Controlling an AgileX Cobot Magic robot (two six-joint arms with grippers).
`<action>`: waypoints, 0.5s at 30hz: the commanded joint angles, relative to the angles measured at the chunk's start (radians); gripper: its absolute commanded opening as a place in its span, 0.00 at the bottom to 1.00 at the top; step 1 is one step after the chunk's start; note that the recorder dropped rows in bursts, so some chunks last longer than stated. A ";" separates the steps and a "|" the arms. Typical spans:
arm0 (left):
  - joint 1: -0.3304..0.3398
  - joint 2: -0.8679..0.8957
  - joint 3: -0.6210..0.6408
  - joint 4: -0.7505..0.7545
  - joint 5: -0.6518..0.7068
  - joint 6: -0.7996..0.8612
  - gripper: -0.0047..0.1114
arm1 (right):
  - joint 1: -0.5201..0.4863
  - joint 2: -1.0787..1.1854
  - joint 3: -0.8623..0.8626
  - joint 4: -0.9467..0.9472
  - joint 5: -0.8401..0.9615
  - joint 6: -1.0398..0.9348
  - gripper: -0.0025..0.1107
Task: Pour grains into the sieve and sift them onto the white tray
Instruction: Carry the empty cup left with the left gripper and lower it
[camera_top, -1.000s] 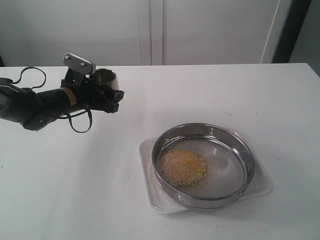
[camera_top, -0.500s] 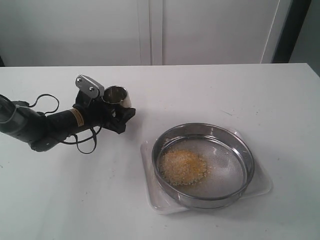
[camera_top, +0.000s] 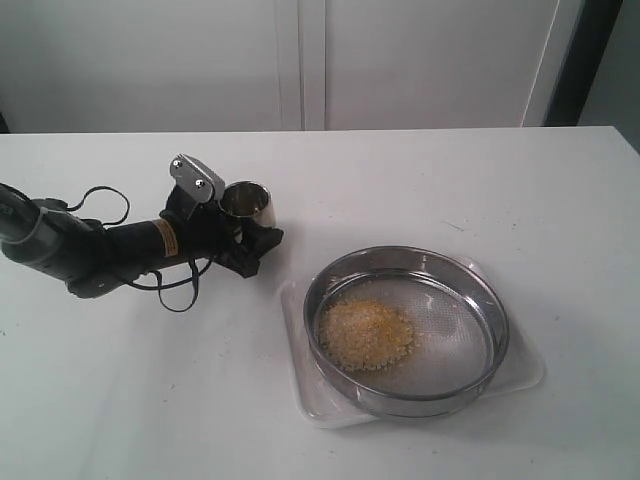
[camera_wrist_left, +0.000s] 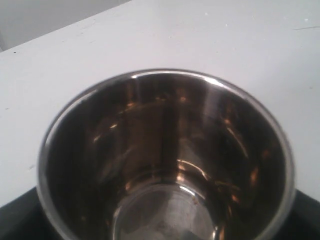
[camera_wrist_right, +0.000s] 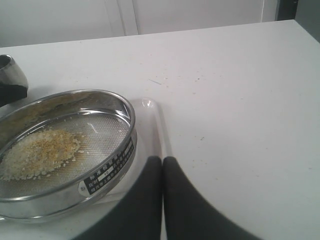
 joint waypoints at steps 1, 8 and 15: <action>-0.004 -0.008 -0.004 0.007 0.036 -0.012 0.04 | 0.000 -0.006 0.006 -0.001 -0.014 -0.002 0.02; -0.004 -0.008 -0.004 0.007 0.030 -0.012 0.21 | 0.000 -0.006 0.006 -0.001 -0.014 -0.002 0.02; -0.004 -0.008 -0.004 0.004 -0.019 -0.015 0.66 | 0.000 -0.006 0.006 -0.001 -0.014 -0.002 0.02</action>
